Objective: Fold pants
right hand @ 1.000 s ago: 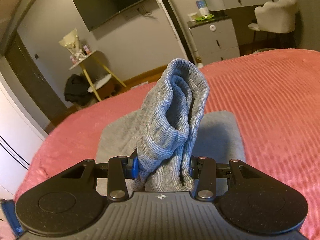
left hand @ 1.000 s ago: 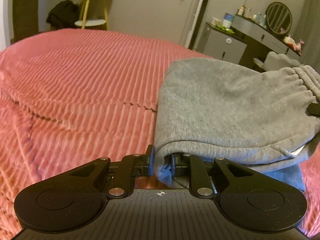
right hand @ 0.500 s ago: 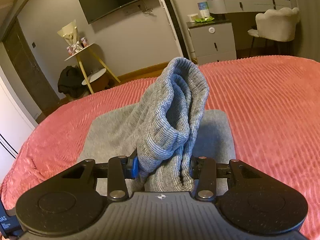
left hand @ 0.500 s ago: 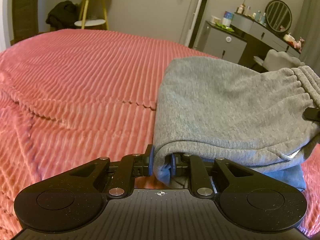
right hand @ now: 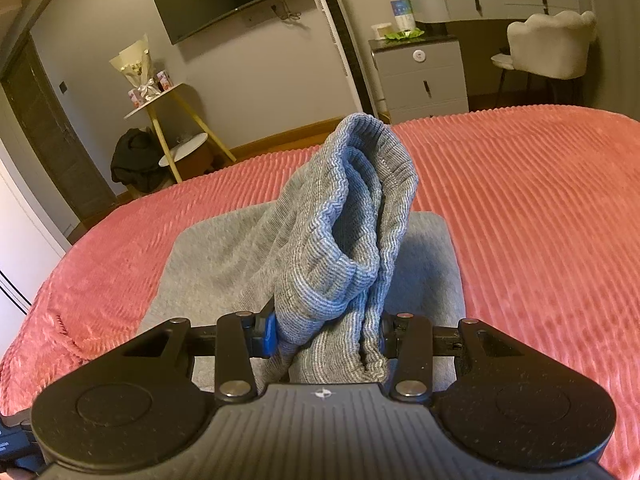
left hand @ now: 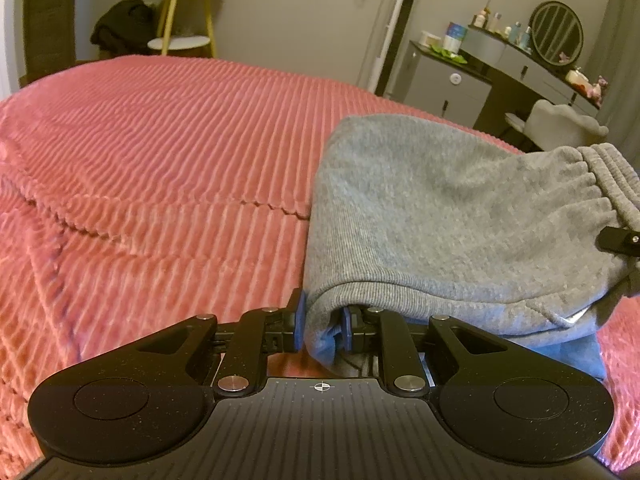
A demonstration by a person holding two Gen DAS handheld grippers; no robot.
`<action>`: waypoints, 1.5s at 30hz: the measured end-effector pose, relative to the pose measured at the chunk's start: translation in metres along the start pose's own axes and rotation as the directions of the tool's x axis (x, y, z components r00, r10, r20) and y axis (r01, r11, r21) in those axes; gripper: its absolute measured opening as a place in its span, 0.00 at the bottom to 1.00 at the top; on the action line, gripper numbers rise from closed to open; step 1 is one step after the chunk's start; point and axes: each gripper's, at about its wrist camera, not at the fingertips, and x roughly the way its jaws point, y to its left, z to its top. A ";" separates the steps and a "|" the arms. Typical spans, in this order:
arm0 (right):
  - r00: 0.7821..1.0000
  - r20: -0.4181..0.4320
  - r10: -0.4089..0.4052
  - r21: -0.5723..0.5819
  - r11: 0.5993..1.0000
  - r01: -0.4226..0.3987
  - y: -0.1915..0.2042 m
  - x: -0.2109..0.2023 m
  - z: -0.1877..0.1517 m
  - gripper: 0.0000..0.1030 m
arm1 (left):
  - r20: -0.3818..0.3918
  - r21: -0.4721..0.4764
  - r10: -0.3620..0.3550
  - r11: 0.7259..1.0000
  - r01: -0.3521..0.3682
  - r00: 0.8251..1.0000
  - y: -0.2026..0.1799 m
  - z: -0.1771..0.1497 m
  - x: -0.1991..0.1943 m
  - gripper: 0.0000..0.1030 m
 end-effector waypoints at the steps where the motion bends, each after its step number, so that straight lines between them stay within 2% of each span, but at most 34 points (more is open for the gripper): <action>1: 1.000 -0.001 -0.005 -0.002 1.000 0.005 0.000 0.001 0.000 0.40 | 0.000 0.002 0.000 1.000 0.000 1.000 0.000 0.000 0.000 0.19; 4: 1.000 -0.006 -0.013 -0.005 1.000 0.013 0.000 0.002 -0.001 0.40 | -0.005 0.006 0.003 1.000 -0.003 1.000 -0.001 0.000 0.000 0.20; 9: 0.999 -0.010 -0.034 -0.014 0.999 0.034 -0.001 0.007 -0.003 0.43 | -0.019 -0.020 -0.009 1.000 0.008 1.000 -0.001 0.004 -0.007 0.28; 10: 0.998 -0.010 -0.055 -0.019 0.998 0.055 -0.002 0.010 -0.004 0.49 | -0.022 -0.022 -0.015 1.000 0.015 1.000 -0.001 0.004 -0.010 0.34; 11: 0.995 -0.002 -0.099 -0.032 0.995 0.099 -0.003 0.013 -0.004 0.68 | -0.026 -0.023 -0.031 0.999 0.030 0.999 -0.002 0.004 -0.013 0.38; 12: 0.988 0.001 -0.155 -0.039 0.987 0.155 -0.005 0.017 -0.006 0.82 | -0.031 -0.023 -0.054 0.998 0.054 0.998 -0.002 0.003 -0.016 0.41; 13: 0.979 -0.005 -0.204 -0.032 0.978 0.204 -0.010 0.020 -0.007 0.82 | -0.037 -0.022 -0.081 0.997 0.080 0.996 -0.003 0.001 -0.018 0.44; 14: 0.979 -0.018 -0.202 -0.009 0.979 0.202 -0.017 0.021 -0.009 0.82 | -0.041 -0.016 -0.108 0.994 0.108 0.993 -0.005 -0.001 -0.021 0.50; 17: 0.994 -0.094 -0.060 0.188 0.979 0.076 -0.046 0.025 -0.016 0.81 | -0.062 -0.014 -0.212 0.977 0.212 0.975 -0.012 -0.007 -0.020 0.51; 19: 0.991 -0.128 0.043 0.331 0.943 0.002 -0.063 0.030 -0.026 0.80 | -0.084 -0.021 -0.250 0.968 0.249 0.965 -0.018 -0.011 -0.010 0.51; 21: 0.991 -0.117 0.058 0.383 0.924 -0.009 -0.070 0.033 -0.034 0.79 | -0.119 -0.047 -0.265 0.964 0.262 0.957 -0.023 -0.015 0.005 0.48; 23: 0.992 -0.103 0.068 0.405 0.914 -0.021 -0.073 0.033 -0.037 0.79 | -0.149 -0.089 -0.307 0.951 0.296 0.940 -0.024 -0.016 0.017 0.48; 26: 0.991 -0.102 0.090 0.479 0.877 -0.030 -0.082 0.032 -0.037 0.79 | -0.134 -0.133 -0.299 0.950 0.282 0.945 -0.022 -0.014 0.026 0.48; 28: 0.989 -0.107 0.106 0.526 0.850 -0.034 -0.089 0.034 -0.039 0.79 | -0.117 -0.181 -0.319 0.938 0.295 0.941 -0.017 -0.012 0.026 0.48; 32: 0.988 -0.118 0.098 0.566 0.824 -0.014 -0.094 0.031 -0.041 0.75 | -0.076 -0.183 -0.325 0.934 0.307 0.943 -0.013 -0.004 0.018 0.52; 34: 0.985 -0.093 0.144 0.622 0.781 -0.055 -0.101 0.032 -0.046 0.75 | -0.080 -0.210 -0.325 0.929 0.303 0.942 -0.010 -0.003 0.023 0.53; 36: 0.981 -0.096 0.169 0.652 0.755 -0.066 -0.104 0.038 -0.051 0.75 | -0.075 -0.283 -0.335 0.910 0.303 0.939 -0.005 -0.003 0.032 0.55; 38: 0.976 -0.084 0.200 0.683 0.725 -0.089 -0.107 0.046 -0.056 0.75 | -0.059 -0.371 -0.346 0.879 0.301 0.936 0.004 -0.003 0.042 0.57; 41: 0.966 -0.043 0.254 0.754 0.643 -0.135 -0.116 0.066 -0.064 0.75 | -0.028 -0.467 -0.346 0.834 0.294 0.938 0.015 -0.001 0.050 0.54; 42: 0.969 -0.030 0.246 0.770 0.623 -0.135 -0.116 0.070 -0.065 0.71 | -0.018 -0.483 -0.338 0.827 0.288 0.941 0.018 0.001 0.052 0.52; 43: 0.973 -0.026 0.229 0.772 0.623 -0.126 -0.114 0.071 -0.063 0.63 | -0.020 -0.495 -0.325 0.825 0.273 0.945 0.021 0.003 0.054 0.46; 44: 0.978 -0.028 0.207 0.760 0.640 -0.113 -0.111 0.071 -0.061 0.48 | -0.027 -0.507 -0.321 0.821 0.263 0.947 0.024 0.005 0.057 0.39; 45: 0.980 -0.021 0.198 0.738 0.664 -0.119 -0.106 0.070 -0.058 0.45 | -0.030 -0.527 -0.328 0.808 0.263 0.944 0.027 0.007 0.061 0.36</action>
